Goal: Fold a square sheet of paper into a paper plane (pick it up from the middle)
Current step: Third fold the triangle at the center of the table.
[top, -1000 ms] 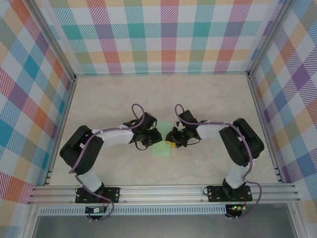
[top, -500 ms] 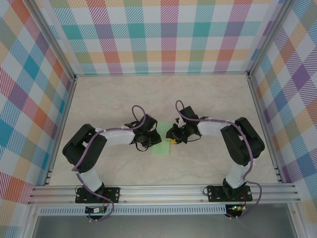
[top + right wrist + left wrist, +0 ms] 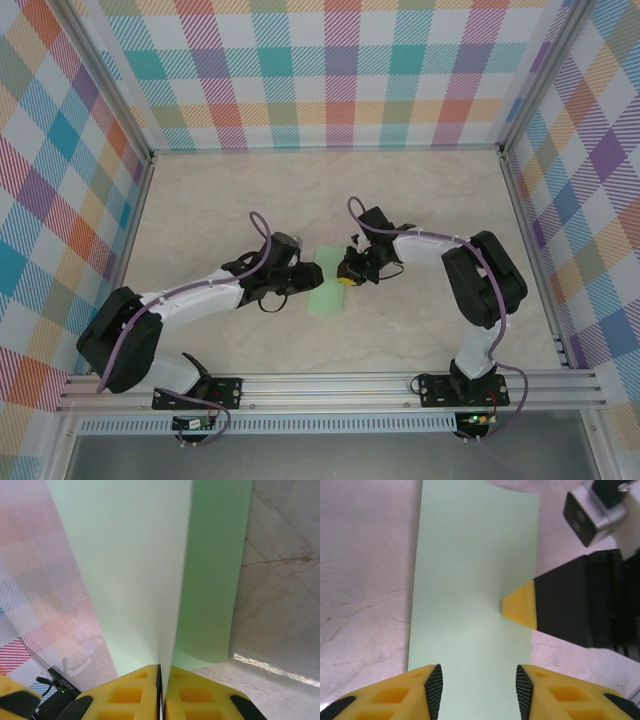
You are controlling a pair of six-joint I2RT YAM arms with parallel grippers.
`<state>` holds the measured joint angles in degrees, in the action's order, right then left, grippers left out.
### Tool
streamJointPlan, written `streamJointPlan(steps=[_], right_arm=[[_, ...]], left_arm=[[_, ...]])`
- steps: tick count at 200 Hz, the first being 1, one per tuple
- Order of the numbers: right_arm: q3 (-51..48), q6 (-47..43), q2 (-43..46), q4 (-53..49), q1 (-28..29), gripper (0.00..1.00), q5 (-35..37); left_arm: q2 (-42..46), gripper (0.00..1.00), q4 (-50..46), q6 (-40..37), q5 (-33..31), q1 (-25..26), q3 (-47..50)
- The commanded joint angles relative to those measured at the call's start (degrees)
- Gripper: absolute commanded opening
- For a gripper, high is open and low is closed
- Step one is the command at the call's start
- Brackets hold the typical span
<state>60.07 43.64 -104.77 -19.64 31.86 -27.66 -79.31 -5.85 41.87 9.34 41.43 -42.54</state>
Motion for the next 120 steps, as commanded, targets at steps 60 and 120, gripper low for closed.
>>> streamJointPlan(steps=[60, 120], right_arm=[[4.7, -4.9, -3.5, -5.0, -1.3, 0.11, -3.3], [4.5, -5.1, -3.4, -5.0, -1.7, 0.11, -4.5]], left_arm=[[5.5, 0.52, 7.1, -25.5, -11.8, 12.8, 4.3], [2.2, 0.50, 15.7, -41.2, -22.0, 24.0, 10.0]])
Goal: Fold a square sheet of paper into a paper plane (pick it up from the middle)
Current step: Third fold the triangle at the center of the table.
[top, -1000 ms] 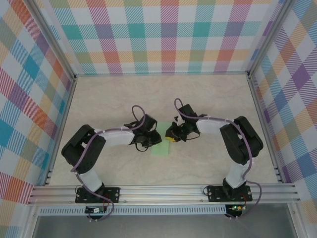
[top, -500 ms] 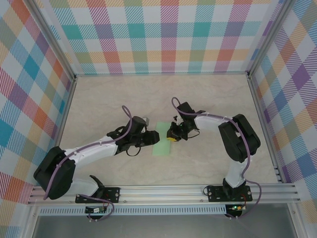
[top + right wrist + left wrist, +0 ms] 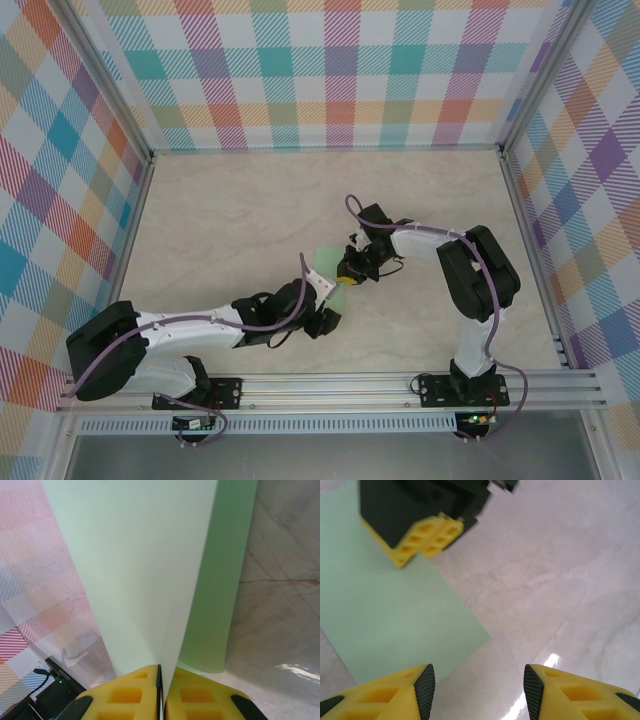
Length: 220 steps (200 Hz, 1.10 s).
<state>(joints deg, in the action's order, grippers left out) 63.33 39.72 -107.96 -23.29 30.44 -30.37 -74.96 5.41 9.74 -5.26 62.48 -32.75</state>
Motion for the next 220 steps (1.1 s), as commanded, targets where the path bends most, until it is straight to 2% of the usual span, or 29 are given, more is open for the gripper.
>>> streamJointPlan(steps=[1, 44, 75, 106, 143, 160, 178, 187, 220], right_arm=[[1.3, -1.2, -0.2, -1.4, -0.2, 0.11, -1.8], [1.3, -1.1, -0.2, -1.4, -0.5, 0.11, -1.8], [1.2, -1.1, -0.1, -1.5, -0.6, 0.11, -1.6], [0.9, -1.0, 0.1, -1.5, -0.6, 0.11, -1.4], [0.9, -0.9, 0.1, -1.5, -0.6, 0.11, -1.4], [0.9, -0.9, 0.0, -1.5, -0.6, 0.12, -1.4], [0.9, -1.0, 0.0, -1.6, -0.6, 0.12, -1.4], [0.9, -1.0, 0.1, -1.6, -0.6, 0.12, -1.4], [0.8, -1.0, 0.3, -1.6, -0.6, 0.12, -1.4]], left_arm=[[-2.2, 0.50, 4.4, -9.2, -7.7, 3.0, 0.2], [-8.3, 0.51, 5.6, -14.2, -16.7, 7.3, -1.5], [-13.9, 0.51, 7.4, -15.0, -21.9, 9.1, -2.8], [-17.3, 0.51, 8.1, -15.0, -25.0, 9.3, -4.6], [-17.1, 0.50, 9.2, -15.0, -27.3, 9.4, -4.8], [-16.5, 0.45, 9.3, -15.1, -27.9, 9.3, -4.3], [-15.6, 0.34, 9.0, -15.2, -28.2, 9.3, -3.9], [-15.2, 0.32, 9.2, -15.0, -28.6, 9.3, -3.5], [-13.1, 0.10, 10.2, -14.4, -29.6, 9.1, -2.2]])
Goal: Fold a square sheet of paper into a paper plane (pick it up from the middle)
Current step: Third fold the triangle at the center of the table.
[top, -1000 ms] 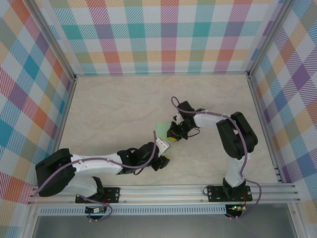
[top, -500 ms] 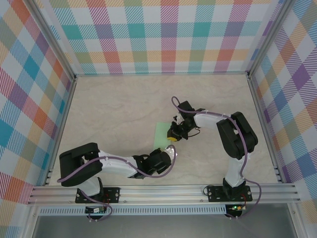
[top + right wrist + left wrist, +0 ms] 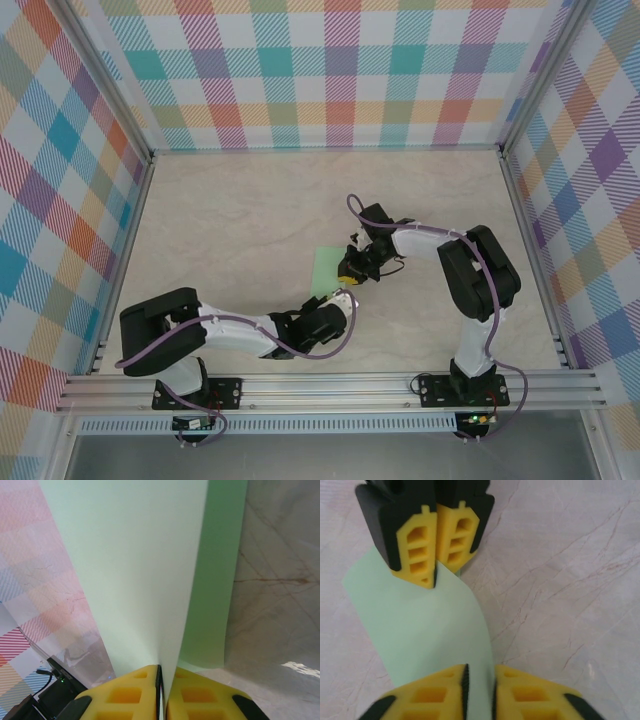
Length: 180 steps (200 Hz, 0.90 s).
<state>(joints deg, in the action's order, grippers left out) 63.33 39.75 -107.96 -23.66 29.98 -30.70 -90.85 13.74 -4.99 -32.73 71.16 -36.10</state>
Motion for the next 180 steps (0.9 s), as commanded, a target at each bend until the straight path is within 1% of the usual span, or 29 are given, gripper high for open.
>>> streamJointPlan(steps=[1, 10, 28, 46, 70, 91, 110, 144, 180], right_arm=[[0.8, -1.0, 0.3, -1.2, -0.1, 0.12, -1.0], [0.9, -1.0, 0.4, -1.4, -0.2, 0.13, -1.0], [0.9, -1.1, 0.5, -1.4, -0.2, 0.13, -0.9], [0.7, -1.1, 1.0, -1.5, -0.2, 0.16, -0.7], [0.7, -1.7, 2.2, -2.5, -0.4, 0.22, 0.8], [0.2, -2.4, 4.4, -4.6, -1.2, 0.30, 4.1], [-1.1, -3.0, 6.6, -5.5, -2.7, 0.36, 6.0], [-3.4, -4.2, 10.6, -6.6, -5.9, 0.41, 8.1], [-3.4, -5.6, 12.9, -7.8, -7.3, 0.41, 8.8]], left_arm=[[2.9, 0.09, 1.9, 0.4, -2.0, 0.4, 1.2], [3.3, 0.04, 1.9, 0.6, -1.7, 0.1, 1.4], [3.9, 0.00, 1.5, 1.0, -0.1, -0.5, 1.7], [4.2, 0.00, 0.6, 1.5, 2.9, -1.3, 1.6], [4.6, 0.00, 0.2, 3.2, 7.0, -2.9, 1.5], [5.5, 0.00, -1.1, 5.7, 11.6, -4.9, 0.9], [6.5, 0.00, -2.9, 7.4, 17.2, -7.0, 0.2], [7.8, 0.00, -4.1, 9.4, 25.9, -10.1, -0.3], [8.4, 0.00, -3.9, 12.9, 35.0, -14.8, -0.6]])
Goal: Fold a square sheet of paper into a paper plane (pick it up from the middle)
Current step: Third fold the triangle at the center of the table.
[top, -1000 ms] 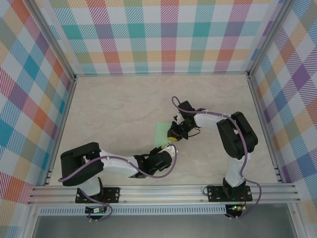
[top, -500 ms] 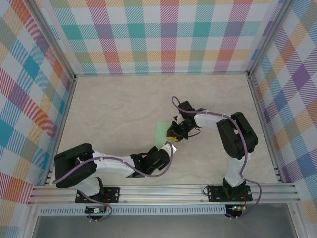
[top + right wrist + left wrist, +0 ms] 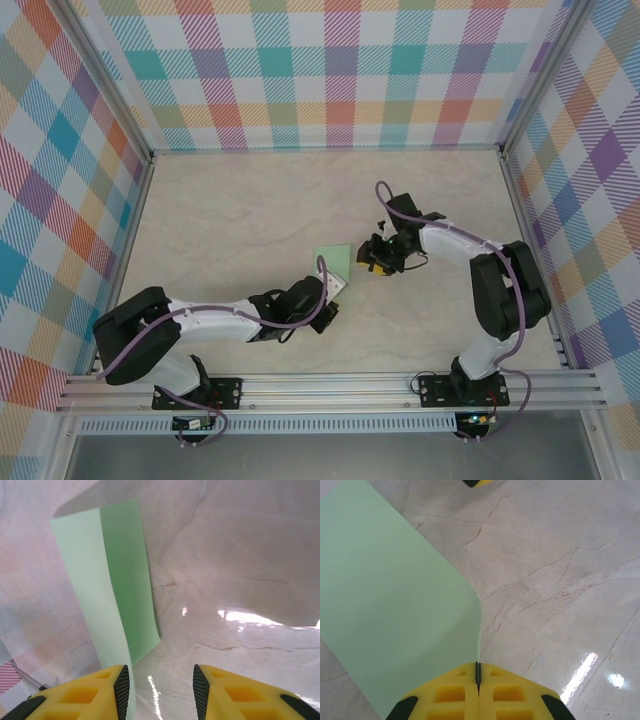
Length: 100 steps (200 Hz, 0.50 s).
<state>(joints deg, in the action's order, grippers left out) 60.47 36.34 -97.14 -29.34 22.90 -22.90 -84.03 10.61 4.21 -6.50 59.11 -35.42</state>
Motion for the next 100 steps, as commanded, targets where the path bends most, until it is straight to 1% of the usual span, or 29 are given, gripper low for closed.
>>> streamJointPlan(steps=[1, 24, 56, 73, 80, 100], right_arm=[[-0.5, -2.2, 2.2, -2.2, -0.2, 0.41, 0.9], [-0.3, -2.4, 2.4, -0.3, -0.3, 0.39, -2.7], [-1.1, -1.5, 1.8, 4.9, -0.2, 0.26, -8.7], [-0.8, -1.1, 0.5, 7.3, -0.1, 0.21, -12.1], [-0.5, -0.8, -0.2, 7.9, -0.1, 0.20, -12.7], [0.9, -0.7, -2.0, 7.6, 0.1, 0.19, -12.6]], left_arm=[[1.5, 0.00, -0.8, 3.8, 9.0, -2.9, -1.3], [0.2, 0.00, -1.6, 5.8, 15.5, -6.2, -2.7], [-2.6, 0.00, -4.7, 9.0, 21.7, -10.0, -5.5], [-3.8, 0.00, -5.2, 10.7, 24.8, -11.6, -5.9], [-4.1, 0.00, -5.3, 11.3, 25.7, -12.1, -6.0], [-5.1, 0.00, -5.8, 12.5, 27.1, -13.0, -6.3]])
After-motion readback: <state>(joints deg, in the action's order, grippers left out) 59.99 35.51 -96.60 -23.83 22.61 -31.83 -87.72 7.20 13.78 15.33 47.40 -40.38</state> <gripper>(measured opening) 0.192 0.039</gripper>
